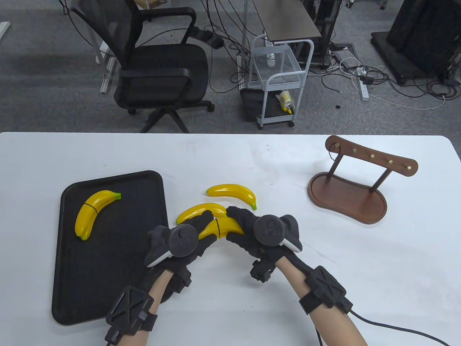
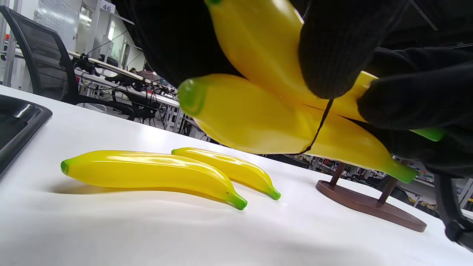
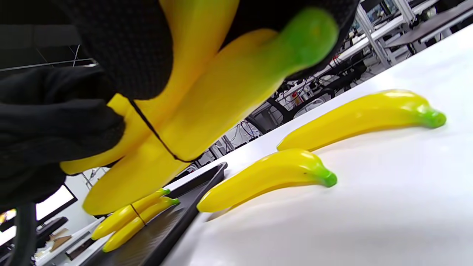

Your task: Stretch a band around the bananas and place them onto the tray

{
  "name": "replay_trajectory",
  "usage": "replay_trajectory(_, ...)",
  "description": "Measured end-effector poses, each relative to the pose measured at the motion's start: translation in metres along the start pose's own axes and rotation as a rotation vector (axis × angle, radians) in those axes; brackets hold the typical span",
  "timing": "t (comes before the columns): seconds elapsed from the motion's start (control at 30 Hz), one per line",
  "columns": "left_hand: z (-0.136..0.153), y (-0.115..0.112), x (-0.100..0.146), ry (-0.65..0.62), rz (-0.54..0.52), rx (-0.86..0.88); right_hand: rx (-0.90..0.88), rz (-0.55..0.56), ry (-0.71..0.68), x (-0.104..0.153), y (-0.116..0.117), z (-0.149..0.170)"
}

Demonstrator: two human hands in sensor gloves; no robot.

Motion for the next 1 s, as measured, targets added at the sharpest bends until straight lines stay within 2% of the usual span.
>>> replay_trajectory(0.23, 0.010, 0.002, -0.002, 0.035, -0.006, 0.001, -0.113, -0.025, 0.014, -0.001, -0.002, 0.009)
replay_trajectory(0.5, 0.029, 0.015, -0.001, 0.101, -0.057, -0.010, -0.181, 0.013, 0.044, 0.000, -0.017, 0.022)
replay_trajectory(0.7, 0.058, 0.028, -0.002, 0.184, -0.089, 0.022, -0.212, 0.048, 0.070, 0.000, -0.029, 0.035)
replay_trajectory(1.0, 0.127, 0.056, 0.008, 0.380, -0.163, 0.032, -0.239, 0.087, 0.095, 0.002, -0.042, 0.048)
Point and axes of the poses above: the tracker on the back of each hand, its own z axis roughly to the little-finger side, its own x axis roughly from the fingertips to the wrist, y = z × x, the point moved 4 cm from there along -x, roughly from the wrist to the fingertips, and after that the axes turned 1 degree about y, right-handed, at the moved point
